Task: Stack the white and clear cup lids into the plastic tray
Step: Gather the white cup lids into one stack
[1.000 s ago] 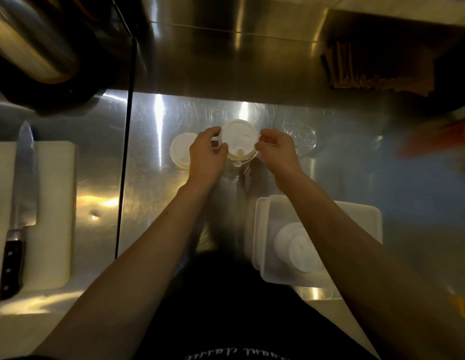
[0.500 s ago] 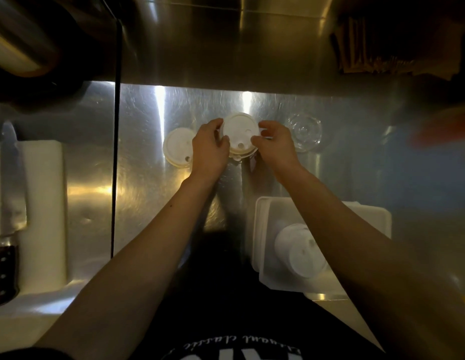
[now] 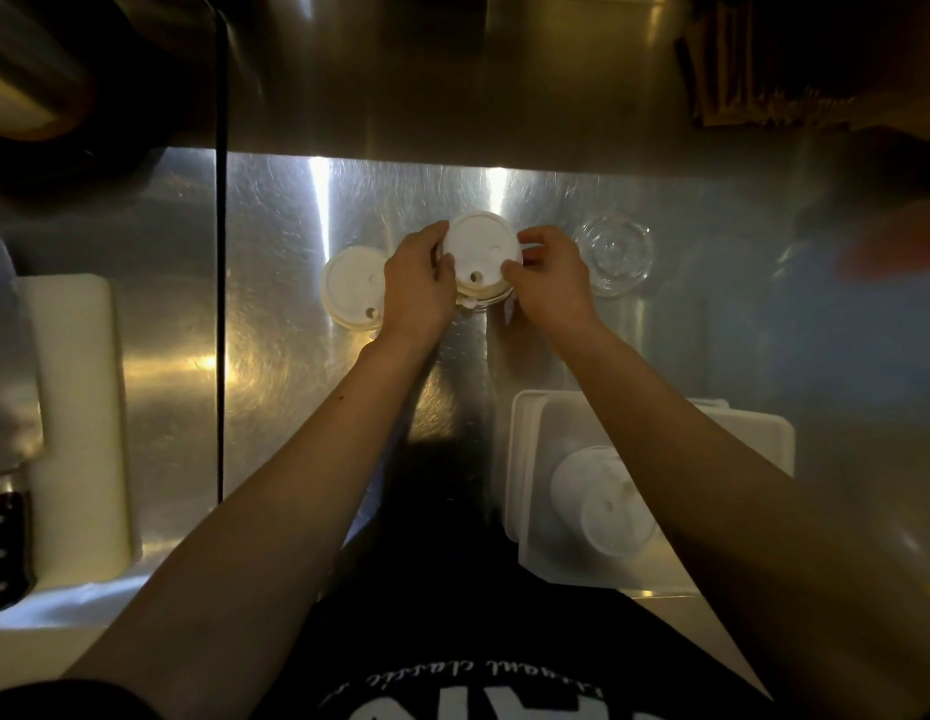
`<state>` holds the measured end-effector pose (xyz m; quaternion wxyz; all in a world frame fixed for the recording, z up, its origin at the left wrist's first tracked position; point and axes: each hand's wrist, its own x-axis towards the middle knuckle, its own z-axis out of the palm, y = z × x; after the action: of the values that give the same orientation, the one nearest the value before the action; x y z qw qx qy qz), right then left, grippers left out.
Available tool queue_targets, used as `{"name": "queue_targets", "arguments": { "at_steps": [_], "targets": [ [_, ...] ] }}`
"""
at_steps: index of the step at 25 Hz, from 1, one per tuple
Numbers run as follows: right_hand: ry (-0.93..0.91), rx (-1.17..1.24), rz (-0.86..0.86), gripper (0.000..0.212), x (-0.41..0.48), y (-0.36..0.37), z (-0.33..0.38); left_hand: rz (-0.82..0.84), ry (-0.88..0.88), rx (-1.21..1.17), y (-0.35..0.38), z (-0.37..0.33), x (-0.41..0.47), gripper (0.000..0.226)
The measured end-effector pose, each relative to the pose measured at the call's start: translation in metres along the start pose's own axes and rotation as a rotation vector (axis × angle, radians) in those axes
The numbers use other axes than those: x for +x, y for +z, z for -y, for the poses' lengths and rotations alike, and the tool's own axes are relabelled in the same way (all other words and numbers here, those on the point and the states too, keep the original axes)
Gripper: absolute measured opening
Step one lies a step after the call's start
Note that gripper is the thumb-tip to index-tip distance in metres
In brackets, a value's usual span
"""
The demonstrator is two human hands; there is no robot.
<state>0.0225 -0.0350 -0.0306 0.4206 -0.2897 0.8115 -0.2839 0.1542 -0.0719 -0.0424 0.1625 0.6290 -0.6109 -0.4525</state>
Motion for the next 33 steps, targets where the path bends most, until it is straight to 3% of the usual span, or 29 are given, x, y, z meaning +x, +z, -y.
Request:
{"name": "queue_targets", "arguments": {
  "at_steps": [22,29,33],
  "targets": [
    [-0.043,-0.135,-0.013,0.043,0.001,0.003,-0.013,0.009,0.051,0.07,0.007,0.006,0.005,0.036],
    [-0.007,-0.137,0.028,0.049,-0.005,-0.002,-0.008,0.091,0.05,0.098,-0.005,-0.002,0.003,0.042],
    [-0.017,-0.112,0.013,0.053,-0.015,-0.009,-0.002,0.027,0.031,0.057,-0.014,-0.006,-0.008,0.042]
  ]
}}
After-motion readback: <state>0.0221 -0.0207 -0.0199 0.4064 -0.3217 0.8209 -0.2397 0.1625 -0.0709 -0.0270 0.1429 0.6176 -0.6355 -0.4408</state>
